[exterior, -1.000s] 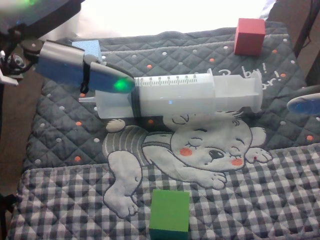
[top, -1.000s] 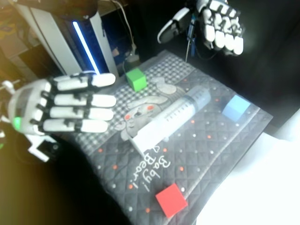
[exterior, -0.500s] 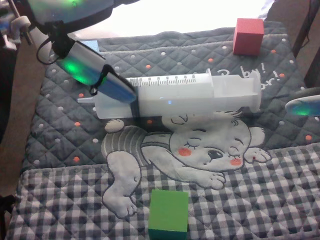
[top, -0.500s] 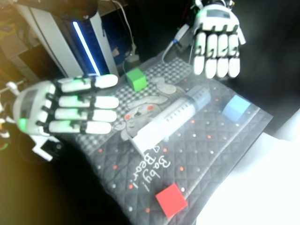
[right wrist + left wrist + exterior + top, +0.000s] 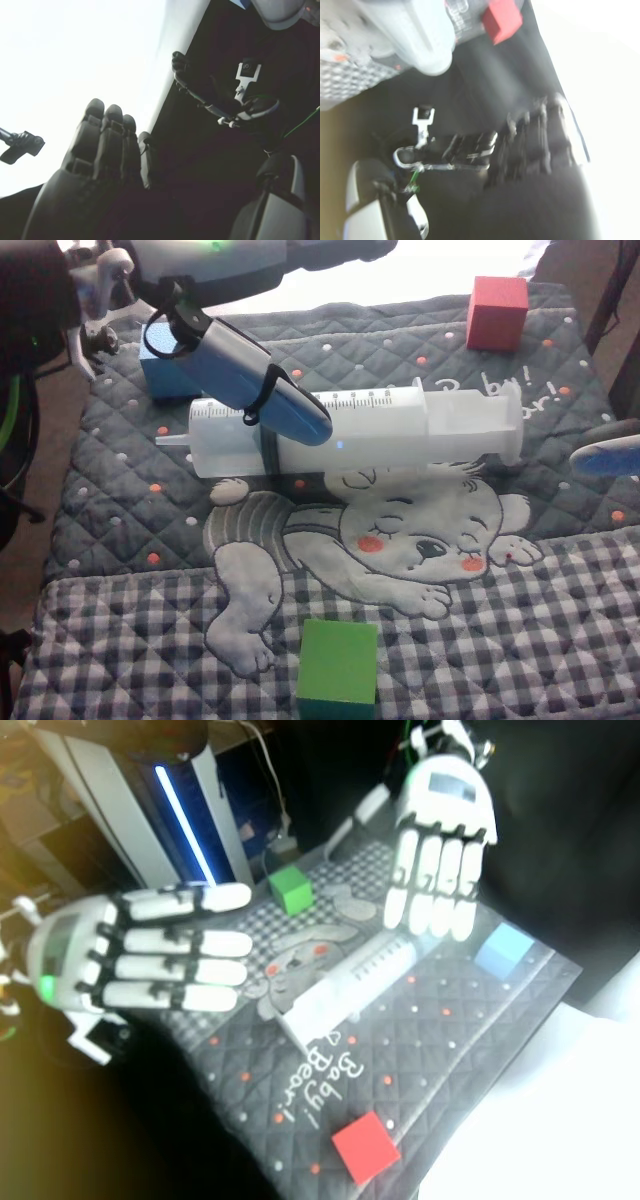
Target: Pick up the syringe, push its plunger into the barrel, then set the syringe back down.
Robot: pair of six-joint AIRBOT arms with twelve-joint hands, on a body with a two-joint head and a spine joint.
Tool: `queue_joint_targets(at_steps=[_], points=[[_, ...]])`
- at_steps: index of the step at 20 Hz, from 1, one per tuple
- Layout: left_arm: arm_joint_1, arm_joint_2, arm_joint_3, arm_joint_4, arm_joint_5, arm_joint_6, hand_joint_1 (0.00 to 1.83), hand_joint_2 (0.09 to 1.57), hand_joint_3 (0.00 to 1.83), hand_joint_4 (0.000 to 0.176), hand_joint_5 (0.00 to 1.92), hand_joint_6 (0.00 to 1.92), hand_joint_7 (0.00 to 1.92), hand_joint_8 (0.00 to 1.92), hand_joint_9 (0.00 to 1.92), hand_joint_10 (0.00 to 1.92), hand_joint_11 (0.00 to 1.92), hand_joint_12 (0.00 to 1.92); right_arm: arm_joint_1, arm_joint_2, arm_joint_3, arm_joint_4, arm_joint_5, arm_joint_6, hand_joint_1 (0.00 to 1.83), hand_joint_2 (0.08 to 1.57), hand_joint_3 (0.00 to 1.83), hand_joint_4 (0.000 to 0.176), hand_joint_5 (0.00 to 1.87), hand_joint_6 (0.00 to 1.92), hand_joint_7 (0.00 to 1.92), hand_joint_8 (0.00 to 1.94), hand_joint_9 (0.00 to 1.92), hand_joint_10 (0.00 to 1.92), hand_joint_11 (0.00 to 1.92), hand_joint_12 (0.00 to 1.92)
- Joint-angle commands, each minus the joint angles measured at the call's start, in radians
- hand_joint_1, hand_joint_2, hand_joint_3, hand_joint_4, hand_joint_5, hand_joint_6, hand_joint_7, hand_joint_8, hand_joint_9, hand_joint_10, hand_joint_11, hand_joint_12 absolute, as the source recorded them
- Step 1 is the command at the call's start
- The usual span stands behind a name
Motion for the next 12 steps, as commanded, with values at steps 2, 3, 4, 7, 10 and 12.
queue_joint_targets(at_steps=[2,3,4,7,10,12], points=[[-0.013,-0.022,0.013,-0.012,-0.045,-0.001,0.46,0.71,0.0,0.034,0.0,0.0,0.0,0.0,0.0,0.0,0.0,0.0,0.006,0.002,0.004,0.014,0.123,0.0,0.65,0.58,0.0,0.089,0.05,0.01,0.14,0.0,0.18,0.0,0.11,0.06],[-0.013,-0.03,0.021,0.0,-0.042,-0.001,0.46,0.72,0.01,0.035,0.0,0.0,0.0,0.0,0.0,0.0,0.0,0.0,0.006,0.002,0.005,0.014,0.123,0.0,0.63,0.58,0.0,0.083,0.05,0.0,0.14,0.0,0.18,0.0,0.12,0.06],[-0.013,-0.037,0.029,0.01,-0.041,-0.001,0.46,0.72,0.01,0.02,0.0,0.0,0.0,0.0,0.0,0.0,0.0,0.0,0.006,0.002,0.005,0.014,0.123,0.0,0.64,0.58,0.0,0.081,0.05,0.0,0.14,0.0,0.18,0.0,0.12,0.06],[-0.007,-0.053,0.042,0.04,-0.024,-0.063,0.48,0.73,0.01,0.0,0.0,0.0,0.0,0.0,0.0,0.0,0.0,0.0,0.006,0.0,0.005,0.014,0.123,0.0,0.65,0.57,0.0,0.08,0.06,0.0,0.15,0.0,0.18,0.0,0.12,0.06],[0.002,-0.064,0.051,0.046,-0.014,-0.063,0.48,0.72,0.0,0.0,0.0,0.0,0.0,0.0,0.0,0.0,0.02,0.01,0.006,-0.003,0.007,0.014,0.123,0.0,0.63,0.57,0.0,0.091,0.05,0.0,0.15,0.0,0.18,0.0,0.11,0.05],[0.004,-0.077,0.063,0.078,-0.005,-0.063,0.41,0.7,0.0,0.011,0.0,0.0,0.0,0.0,0.0,0.0,0.03,0.02,0.006,-0.005,0.007,0.014,0.123,0.0,0.64,0.58,0.0,0.096,0.06,0.0,0.15,0.0,0.18,0.0,0.13,0.06]])
